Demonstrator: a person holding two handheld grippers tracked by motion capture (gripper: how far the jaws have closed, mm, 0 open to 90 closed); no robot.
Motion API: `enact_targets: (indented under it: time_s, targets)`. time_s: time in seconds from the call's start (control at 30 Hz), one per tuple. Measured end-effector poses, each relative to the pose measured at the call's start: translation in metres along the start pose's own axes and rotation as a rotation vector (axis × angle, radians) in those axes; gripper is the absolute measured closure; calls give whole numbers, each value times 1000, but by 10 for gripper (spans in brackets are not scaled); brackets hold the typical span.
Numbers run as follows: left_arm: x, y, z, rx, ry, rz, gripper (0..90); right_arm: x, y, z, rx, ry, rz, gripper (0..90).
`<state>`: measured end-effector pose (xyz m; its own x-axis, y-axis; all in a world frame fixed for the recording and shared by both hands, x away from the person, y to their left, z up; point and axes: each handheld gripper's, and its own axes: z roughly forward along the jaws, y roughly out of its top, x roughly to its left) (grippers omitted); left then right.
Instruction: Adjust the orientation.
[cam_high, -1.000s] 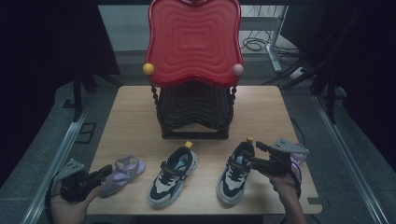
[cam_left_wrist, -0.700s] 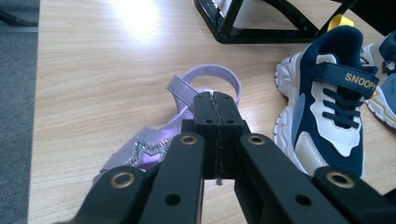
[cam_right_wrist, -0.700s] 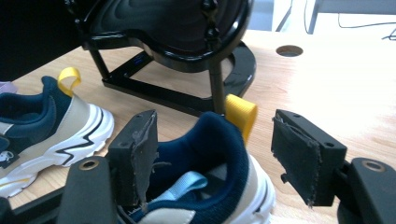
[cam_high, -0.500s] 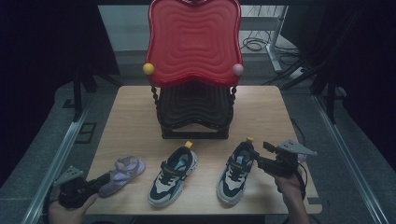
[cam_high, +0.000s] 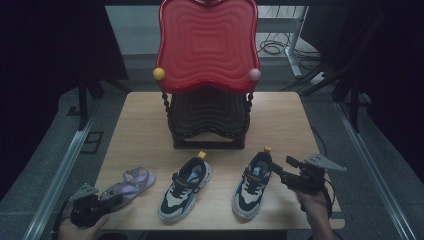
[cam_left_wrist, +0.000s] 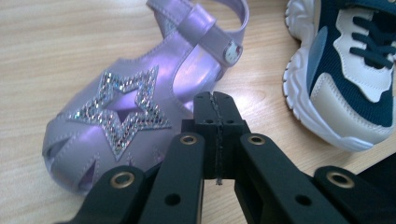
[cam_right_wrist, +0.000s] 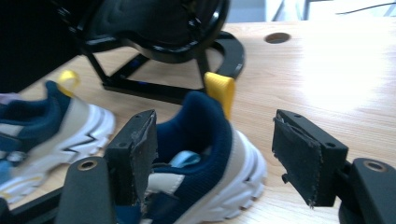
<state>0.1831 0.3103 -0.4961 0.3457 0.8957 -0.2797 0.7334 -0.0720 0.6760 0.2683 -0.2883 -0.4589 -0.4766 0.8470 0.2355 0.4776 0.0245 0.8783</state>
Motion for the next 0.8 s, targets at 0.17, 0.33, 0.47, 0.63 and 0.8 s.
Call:
enact_targets:
  time_s: [0.17, 0.33, 0.47, 0.63, 0.8]
  targets:
    - [0, -6, 4, 22, -3, -3, 900, 0, 1, -1, -2, 5, -1, 314]
    - [-3, -11, 11, 51, 3, 3, 900, -1, -1, 0, 1, -4, -2, 313]
    - [-4, -15, 16, 77, 9, 9, 900, -2, -2, 1, 7, -14, -3, 313]
    - [-3, -18, 20, 95, 18, 12, 900, -3, -3, 1, 6, -25, -2, 313]
    - [-1, -19, 20, 100, 36, 8, 900, -3, -3, 2, 11, -26, -4, 313]
